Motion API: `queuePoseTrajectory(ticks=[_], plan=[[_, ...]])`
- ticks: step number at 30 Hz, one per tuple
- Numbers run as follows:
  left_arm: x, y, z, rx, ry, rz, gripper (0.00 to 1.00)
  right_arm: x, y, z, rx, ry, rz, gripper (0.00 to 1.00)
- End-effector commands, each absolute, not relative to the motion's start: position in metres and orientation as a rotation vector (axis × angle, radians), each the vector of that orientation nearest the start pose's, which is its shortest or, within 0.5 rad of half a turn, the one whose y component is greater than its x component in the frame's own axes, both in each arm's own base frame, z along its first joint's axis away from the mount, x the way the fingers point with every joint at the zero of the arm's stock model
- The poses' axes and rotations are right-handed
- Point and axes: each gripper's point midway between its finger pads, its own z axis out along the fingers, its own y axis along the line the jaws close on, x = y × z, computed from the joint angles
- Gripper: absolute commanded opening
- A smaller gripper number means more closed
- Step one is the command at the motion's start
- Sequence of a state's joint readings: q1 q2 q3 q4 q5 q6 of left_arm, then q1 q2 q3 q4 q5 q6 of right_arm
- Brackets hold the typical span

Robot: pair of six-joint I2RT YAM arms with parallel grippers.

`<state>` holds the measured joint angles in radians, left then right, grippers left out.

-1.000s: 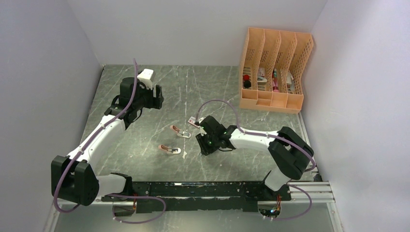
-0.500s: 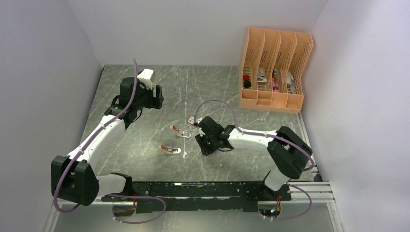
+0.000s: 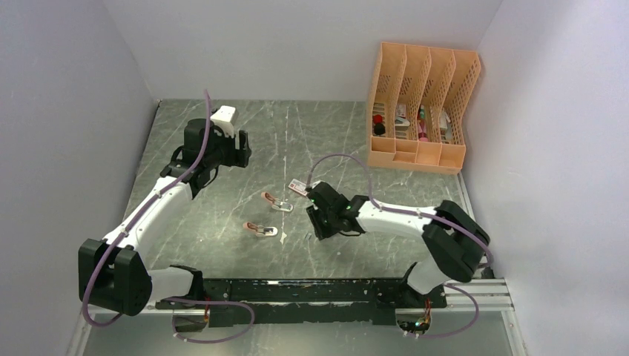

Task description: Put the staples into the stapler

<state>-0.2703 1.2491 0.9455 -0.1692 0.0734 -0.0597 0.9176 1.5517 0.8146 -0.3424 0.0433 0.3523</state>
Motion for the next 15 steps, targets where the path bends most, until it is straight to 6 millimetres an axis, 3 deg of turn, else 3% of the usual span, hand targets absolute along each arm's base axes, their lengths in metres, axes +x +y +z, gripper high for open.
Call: queuePoseTrajectory(ticks=[1, 6, 15], plan=[[0.369, -0.125, 0.212, 0.269, 1.993, -0.325, 0.78, 0.195, 0.272, 0.048, -0.473, 2.539, 0.498, 0.37], [0.364, -0.128, 0.225, 0.273, 1.955, -0.355, 0.78, 0.194, 0.281, 0.052, -0.231, 2.567, 0.515, 0.38], [0.351, -0.135, 0.254, 0.274, 1.871, -0.419, 0.77, 0.186, 0.278, 0.037, -0.077, 2.624, 0.316, 0.39]])
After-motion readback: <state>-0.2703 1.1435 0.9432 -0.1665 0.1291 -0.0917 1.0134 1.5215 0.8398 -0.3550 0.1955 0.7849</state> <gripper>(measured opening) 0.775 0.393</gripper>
